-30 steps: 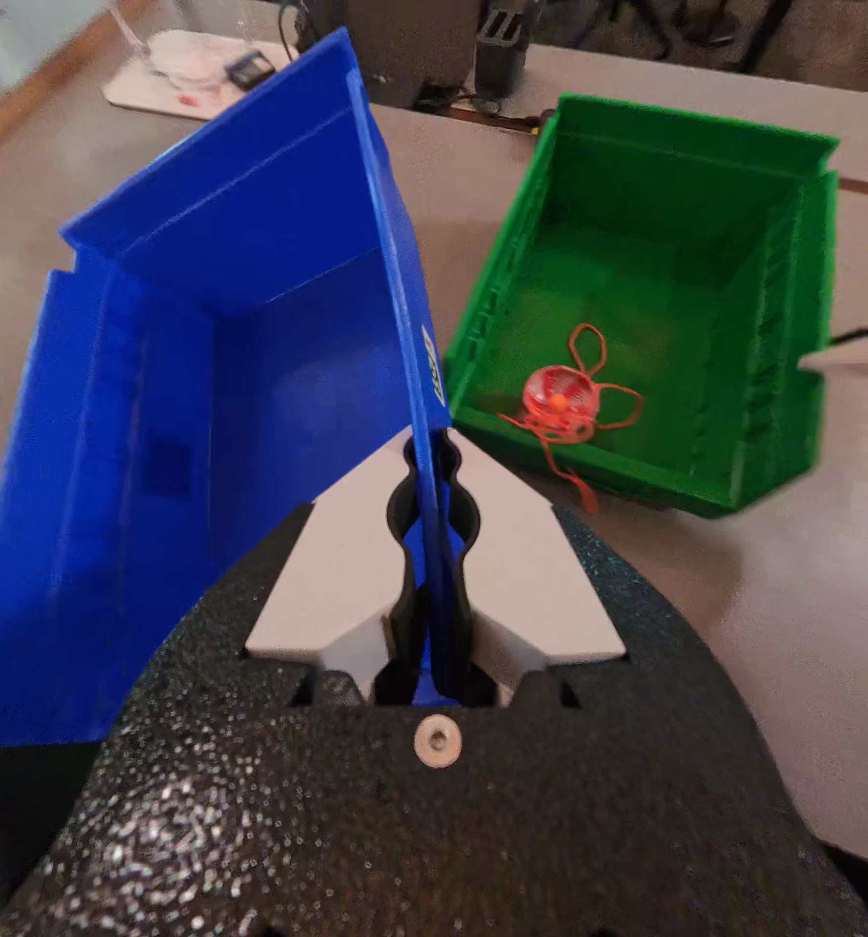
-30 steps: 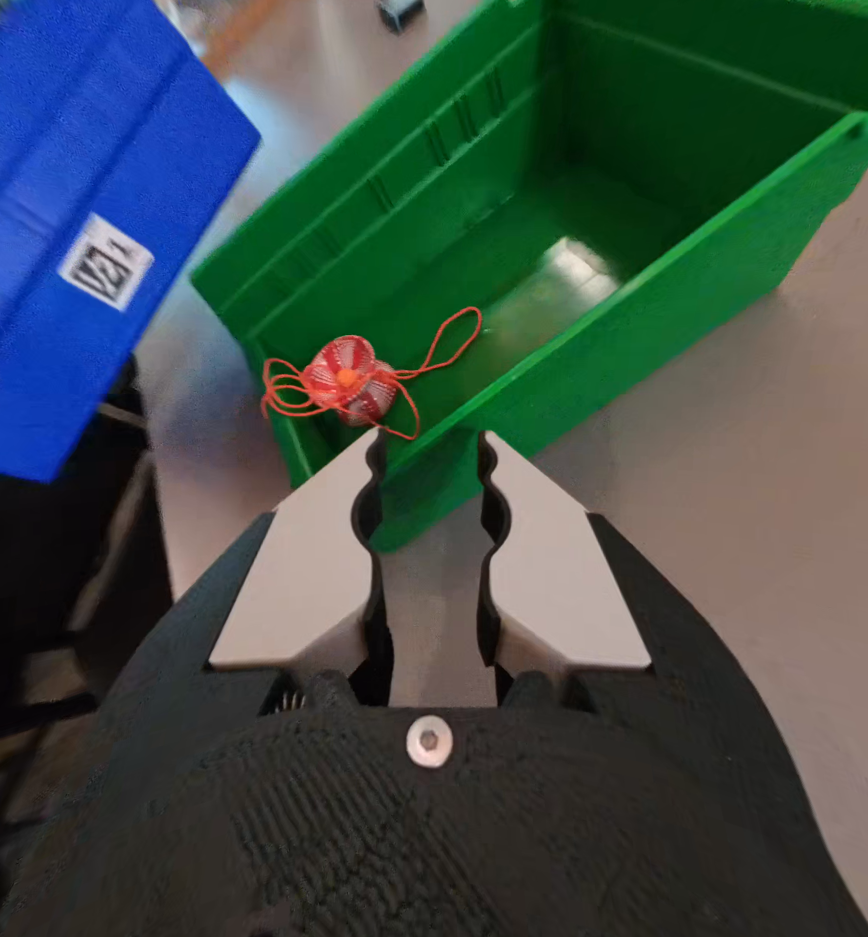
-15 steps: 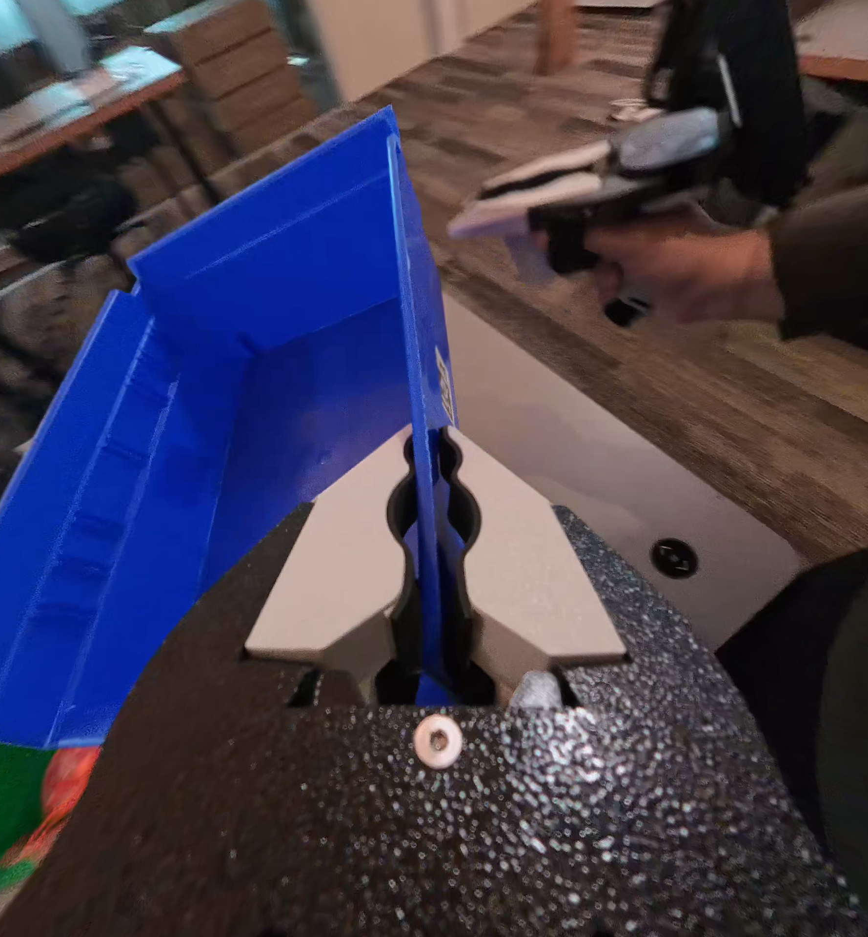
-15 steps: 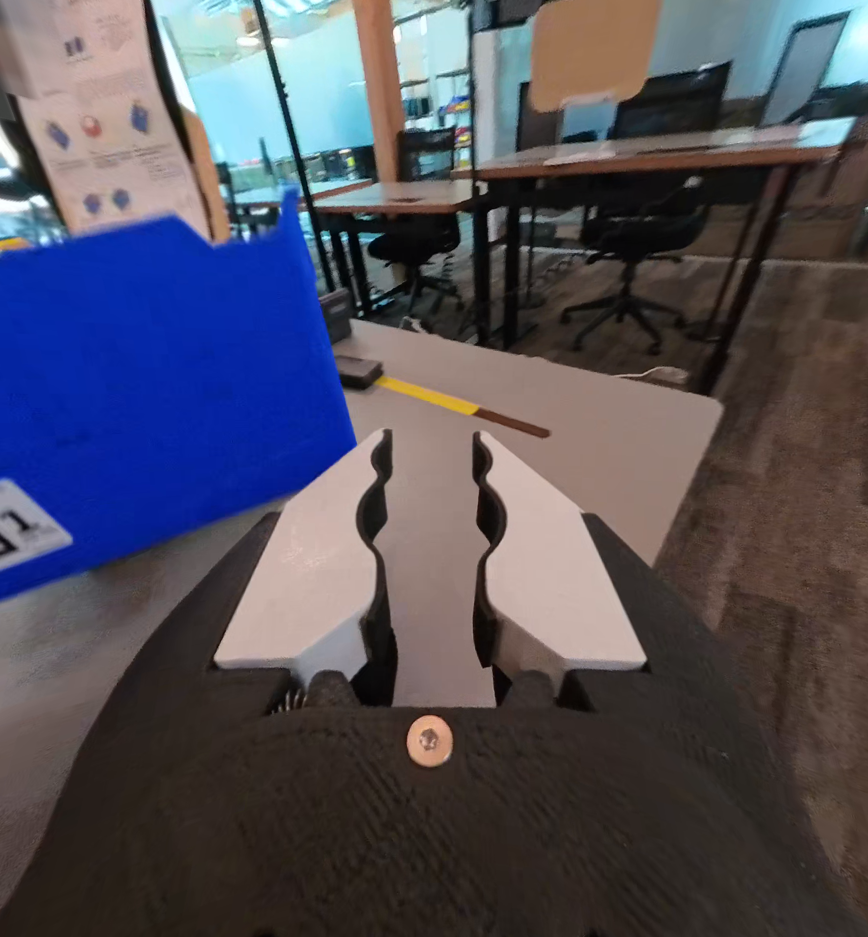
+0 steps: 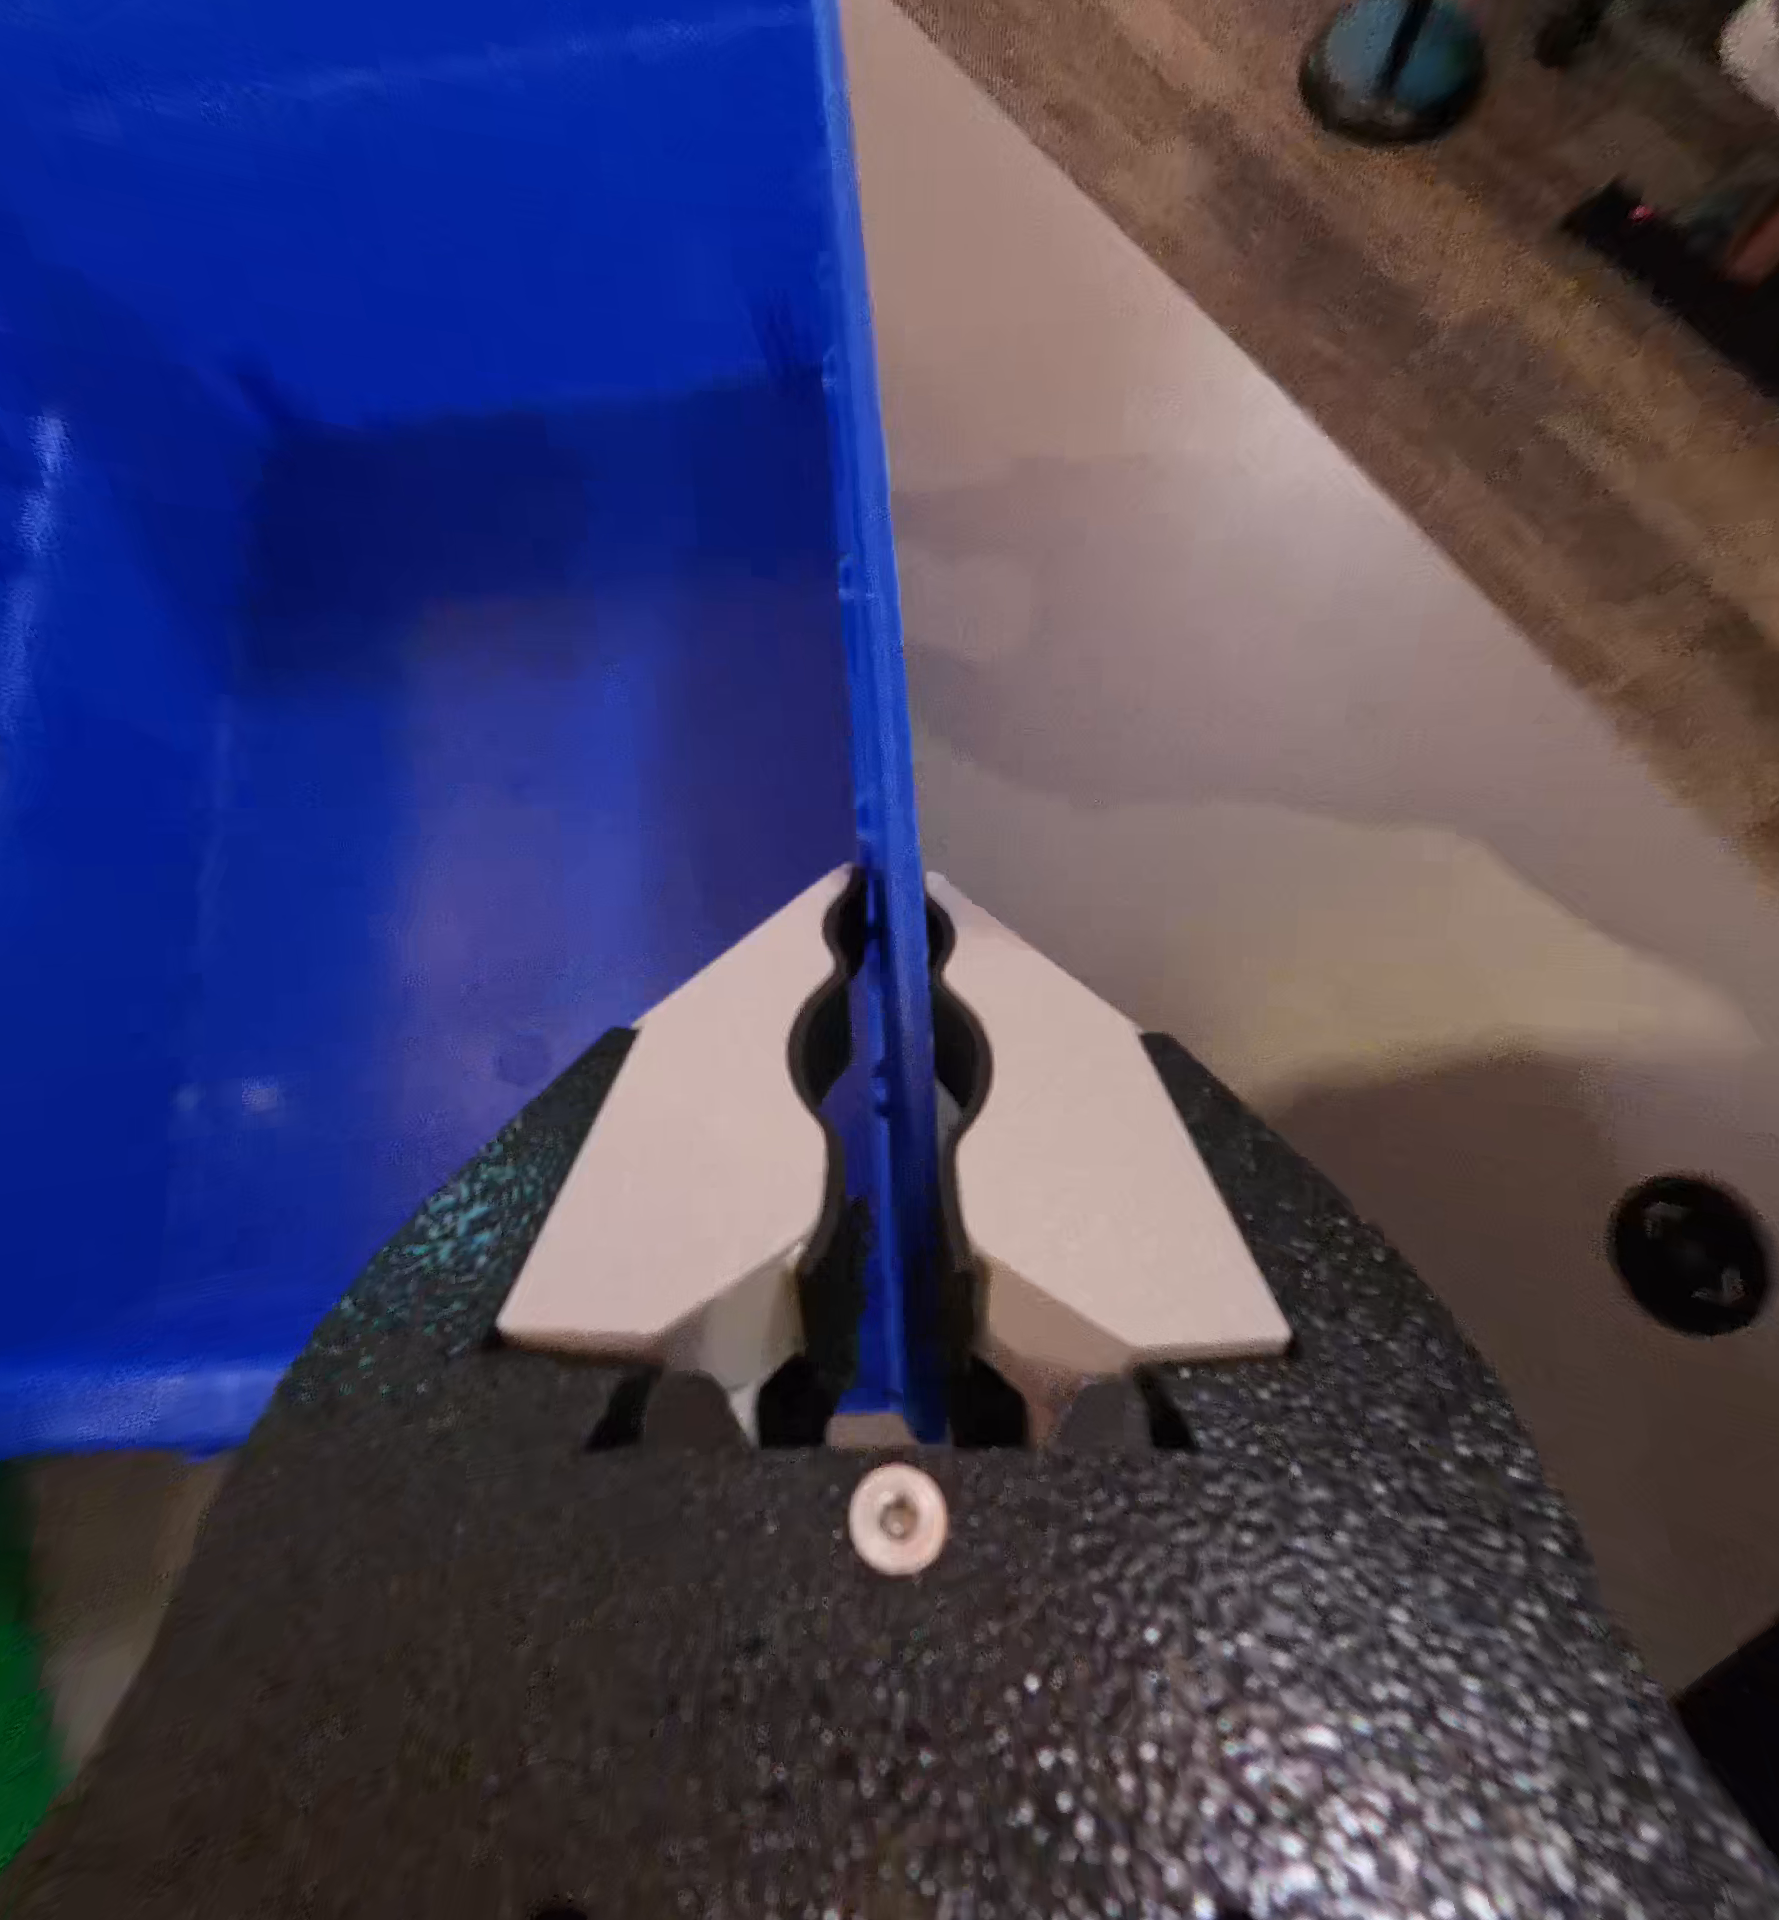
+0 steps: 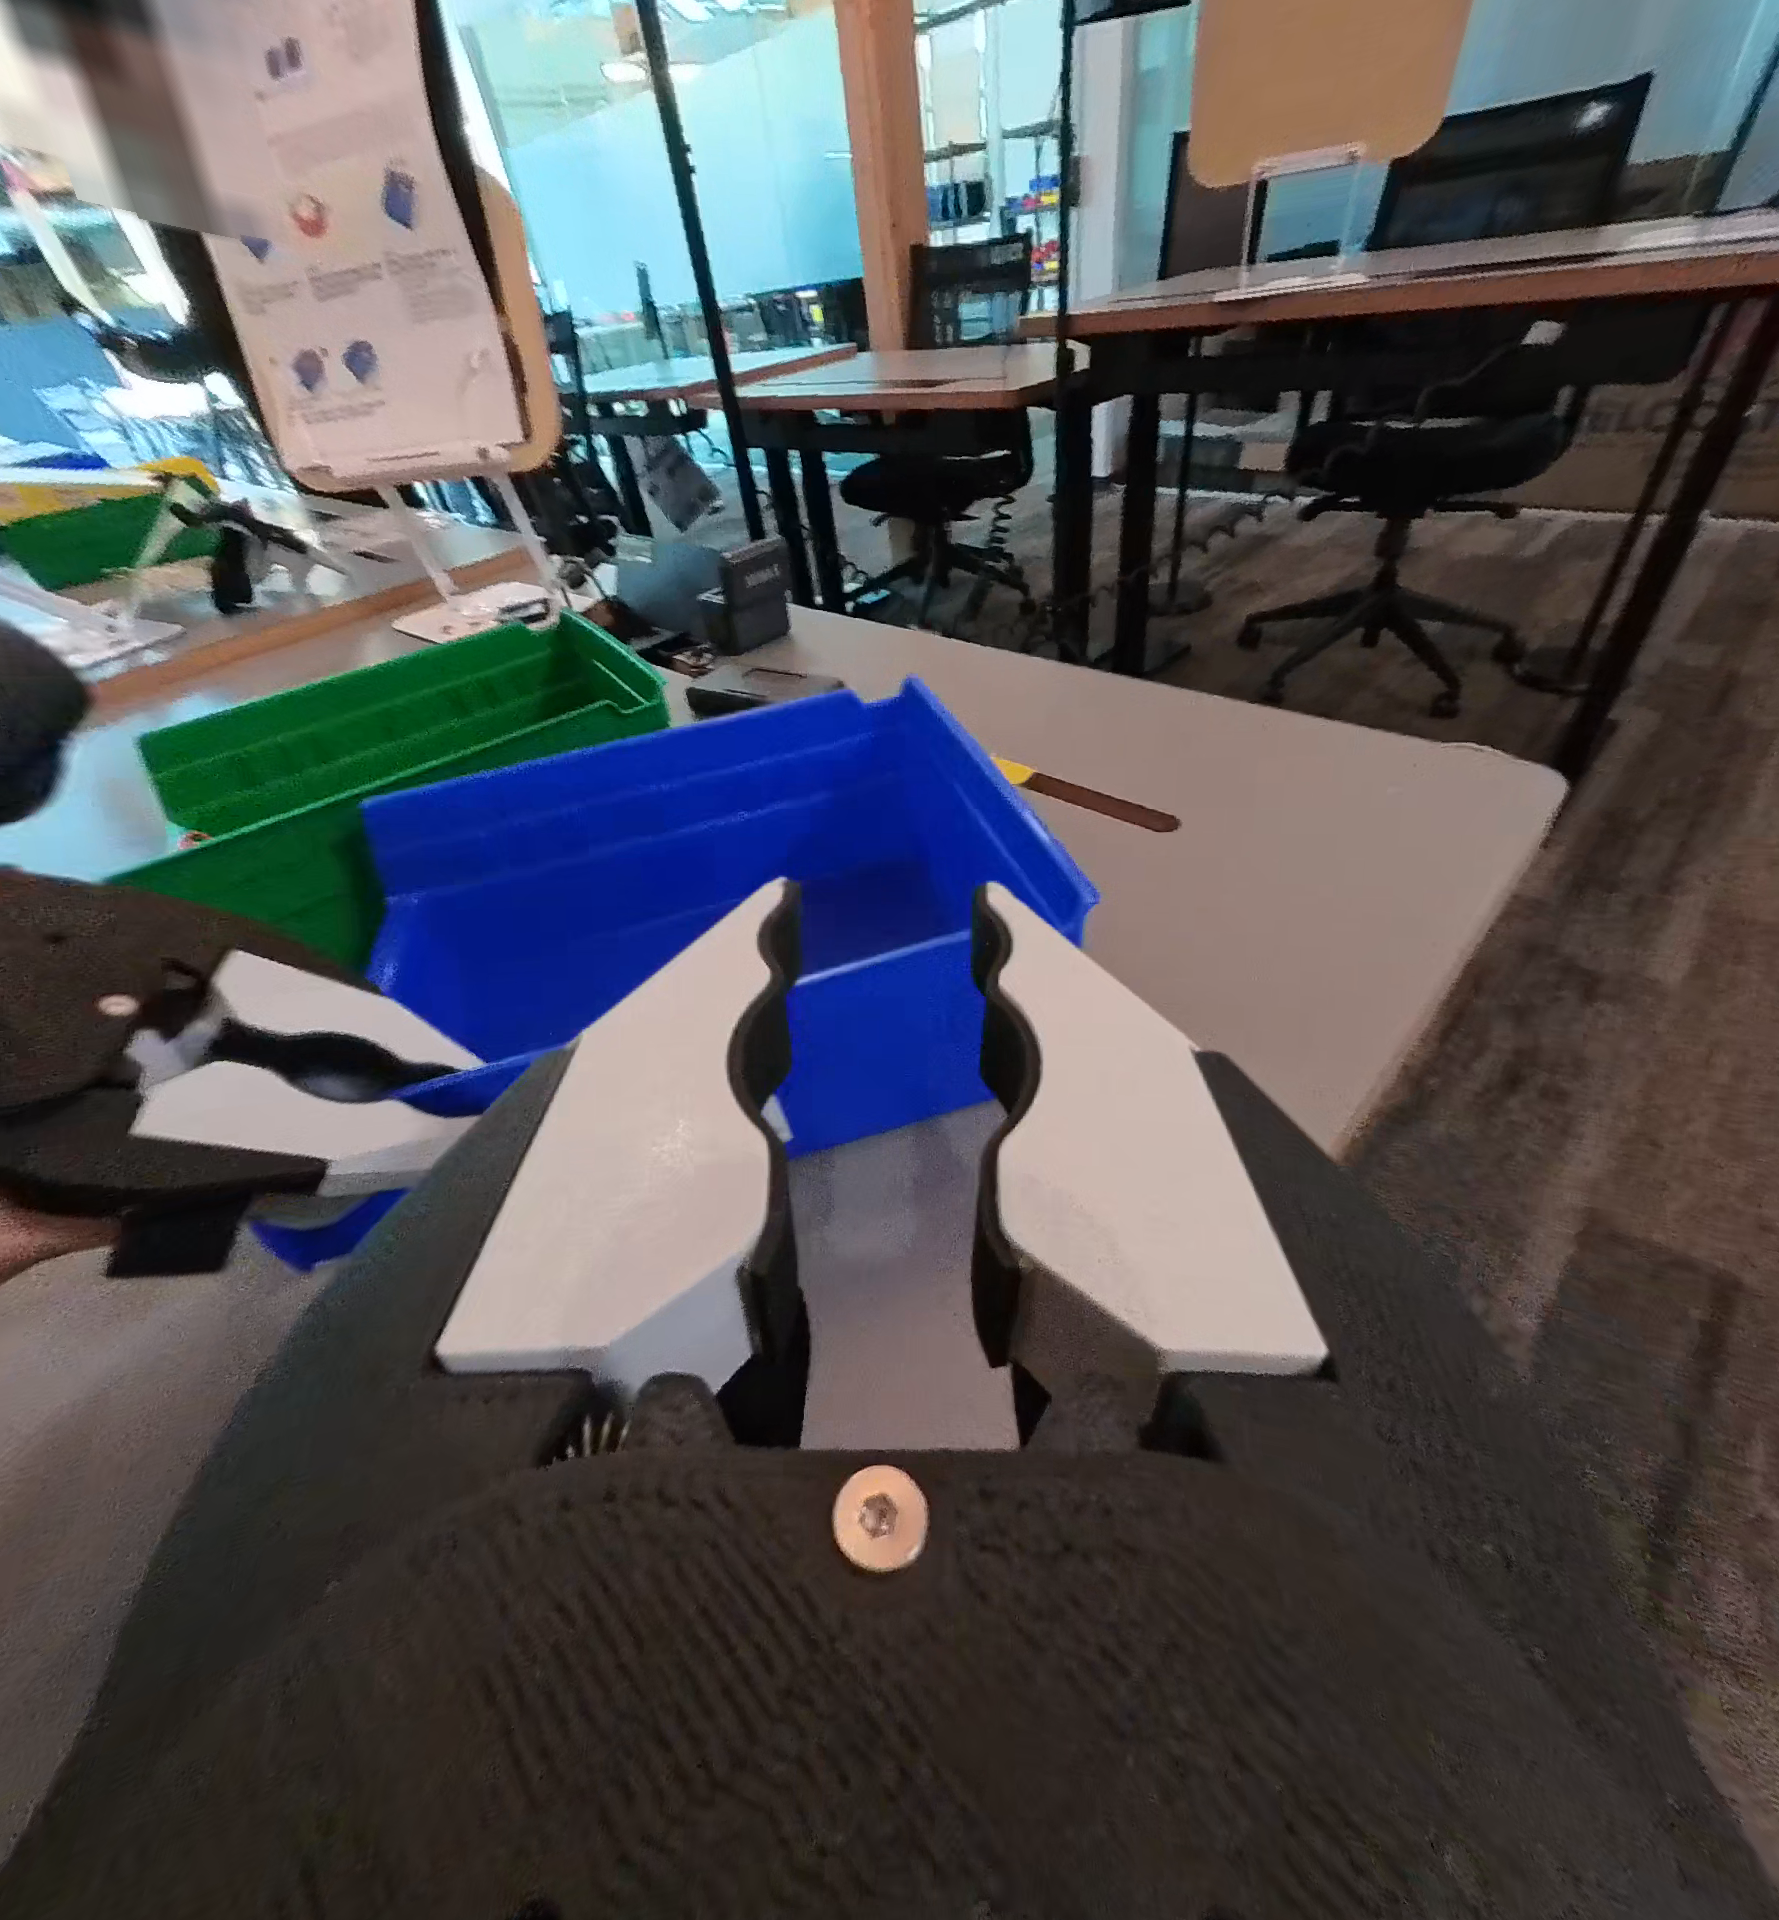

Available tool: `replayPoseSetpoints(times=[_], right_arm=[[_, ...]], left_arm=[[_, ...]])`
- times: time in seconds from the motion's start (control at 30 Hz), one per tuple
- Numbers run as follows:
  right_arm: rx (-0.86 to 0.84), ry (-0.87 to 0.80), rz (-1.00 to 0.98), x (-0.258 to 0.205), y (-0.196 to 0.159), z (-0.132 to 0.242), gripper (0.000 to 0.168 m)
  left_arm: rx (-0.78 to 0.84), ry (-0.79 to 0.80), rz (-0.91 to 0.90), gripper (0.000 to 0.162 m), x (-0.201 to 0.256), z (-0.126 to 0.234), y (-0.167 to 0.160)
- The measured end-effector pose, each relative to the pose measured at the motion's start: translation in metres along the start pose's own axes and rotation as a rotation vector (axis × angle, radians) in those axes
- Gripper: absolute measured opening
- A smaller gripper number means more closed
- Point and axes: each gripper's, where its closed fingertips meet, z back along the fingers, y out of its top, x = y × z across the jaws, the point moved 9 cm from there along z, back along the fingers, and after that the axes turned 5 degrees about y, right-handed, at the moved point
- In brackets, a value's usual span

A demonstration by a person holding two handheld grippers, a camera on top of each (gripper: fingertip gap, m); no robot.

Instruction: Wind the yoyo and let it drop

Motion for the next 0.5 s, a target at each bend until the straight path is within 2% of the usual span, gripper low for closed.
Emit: replayPoseSetpoints(times=[0.03,0.13,0.2,0.27,0.37,0.4,0.43,0.5], right_arm=[[0.013,0.029,-0.025,-0.002,0.0,0.001,0.032],[0.036,0.094,-0.063,-0.007,0.009,0.001,0.033],[0.031,0.125,-0.062,-0.01,0.019,-0.006,0.033],[0.032,0.218,-0.119,-0.015,0.029,-0.025,0.026],[0.094,0.634,-0.502,-0.051,0.063,-0.085,0.025],[0.067,0.725,-0.539,-0.069,0.073,-0.112,0.026],[0.01,0.761,-0.498,-0.091,0.081,-0.141,0.027],[-0.17,0.719,-0.305,-0.139,0.085,-0.201,0.025]], left_arm=[[0.014,-0.038,0.055,0.01,-0.002,0.001,0.001],[0.168,-0.176,0.159,0.061,-0.01,0.027,0.011],[0.293,-0.183,0.208,0.077,-0.024,0.055,0.014],[0.425,-0.125,0.237,0.078,-0.045,0.087,0.01],[0.588,0.088,0.266,0.077,-0.087,0.139,-0.014],[0.63,0.172,0.282,0.076,-0.102,0.155,-0.025],[0.663,0.247,0.304,0.076,-0.116,0.17,-0.037],[0.701,0.345,0.34,0.074,-0.143,0.196,-0.062]])
